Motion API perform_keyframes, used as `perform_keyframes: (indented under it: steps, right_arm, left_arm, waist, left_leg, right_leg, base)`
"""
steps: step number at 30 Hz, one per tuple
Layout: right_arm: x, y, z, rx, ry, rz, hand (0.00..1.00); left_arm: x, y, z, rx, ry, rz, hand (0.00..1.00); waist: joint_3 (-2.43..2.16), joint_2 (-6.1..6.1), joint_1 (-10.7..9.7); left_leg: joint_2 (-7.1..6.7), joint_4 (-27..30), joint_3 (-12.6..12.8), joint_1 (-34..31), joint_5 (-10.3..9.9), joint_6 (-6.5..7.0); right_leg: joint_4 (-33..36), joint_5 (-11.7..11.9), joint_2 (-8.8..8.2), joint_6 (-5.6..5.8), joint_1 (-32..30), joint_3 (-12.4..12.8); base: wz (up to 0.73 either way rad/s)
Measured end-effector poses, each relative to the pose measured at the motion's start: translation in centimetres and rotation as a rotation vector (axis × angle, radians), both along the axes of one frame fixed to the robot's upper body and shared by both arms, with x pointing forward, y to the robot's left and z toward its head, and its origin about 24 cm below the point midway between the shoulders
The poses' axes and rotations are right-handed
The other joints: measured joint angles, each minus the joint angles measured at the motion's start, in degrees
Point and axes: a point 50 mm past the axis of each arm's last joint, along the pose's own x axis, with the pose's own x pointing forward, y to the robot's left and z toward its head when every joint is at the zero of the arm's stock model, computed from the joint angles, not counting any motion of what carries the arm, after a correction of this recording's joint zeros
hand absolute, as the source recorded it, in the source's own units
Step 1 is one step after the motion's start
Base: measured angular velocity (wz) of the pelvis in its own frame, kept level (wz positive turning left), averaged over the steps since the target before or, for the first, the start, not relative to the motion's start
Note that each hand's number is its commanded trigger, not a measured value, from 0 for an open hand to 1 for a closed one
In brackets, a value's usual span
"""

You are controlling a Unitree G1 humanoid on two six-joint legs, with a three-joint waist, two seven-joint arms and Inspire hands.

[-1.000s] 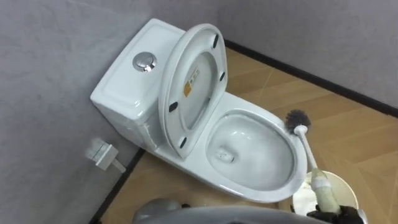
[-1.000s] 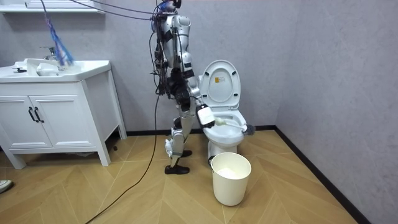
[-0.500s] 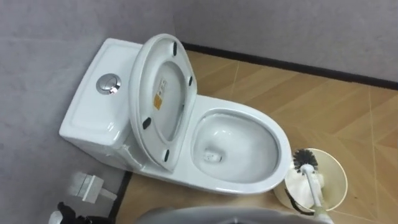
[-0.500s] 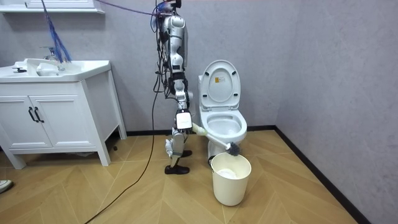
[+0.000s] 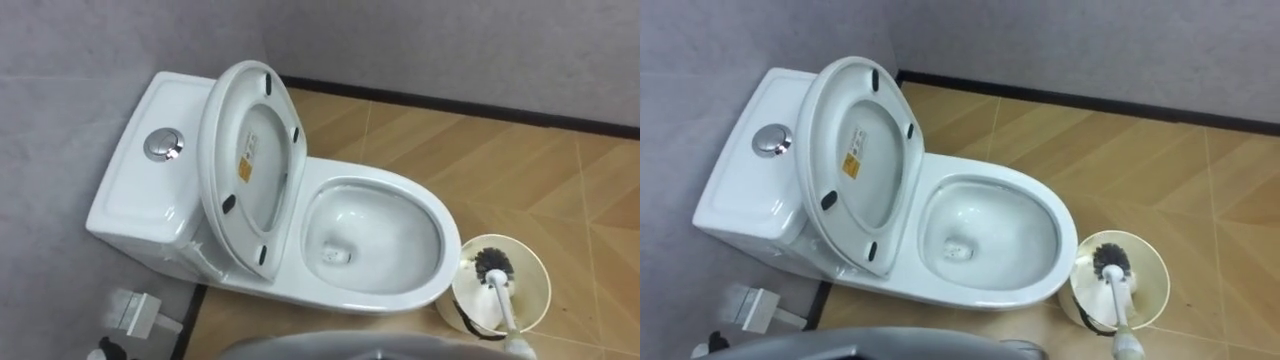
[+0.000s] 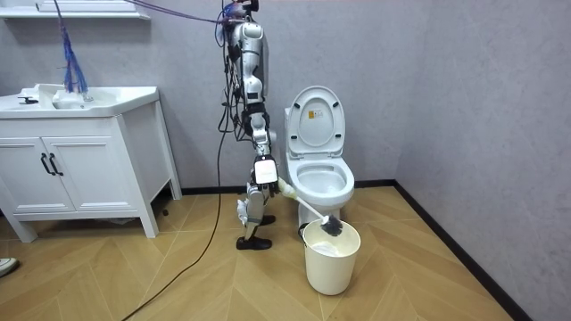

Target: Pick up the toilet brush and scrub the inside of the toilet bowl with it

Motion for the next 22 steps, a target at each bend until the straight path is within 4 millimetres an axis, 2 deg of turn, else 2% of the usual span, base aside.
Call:
perform_keyframes:
  steps: [17, 22]
  right_arm:
    - [-0.5, 1.5, -0.5, 0.092, 0.013, -0.019, 0.0]
    - [-0.6, 1.7, -0.6, 0.108, 0.025, -0.022, 0.0]
  left_arm:
    - [-0.7, -0.2, -0.3, -0.013, 0.11, -0.126, 0.0]
    - [-0.6, -0.3, -0.3, -0.017, 0.122, -0.144, 0.0]
  waist:
    - [-0.14, -0.09, -0.1]
    - [-0.03, 0.01, -0.1]
  left_leg:
    - [0.09, -0.1, 0.2, 0.1, -0.2, -0.13]
    - [0.09, -0.1, 0.2, 0.5, -0.2, -0.13]
  right_leg:
    - [-0.8, 0.0, 0.16, -0.02, 0.0, 0.7]
    - [-0.8, 0.0, 0.15, -0.02, 0.4, 0.8]
  base:
    - [-0.01]
    - [0.0]
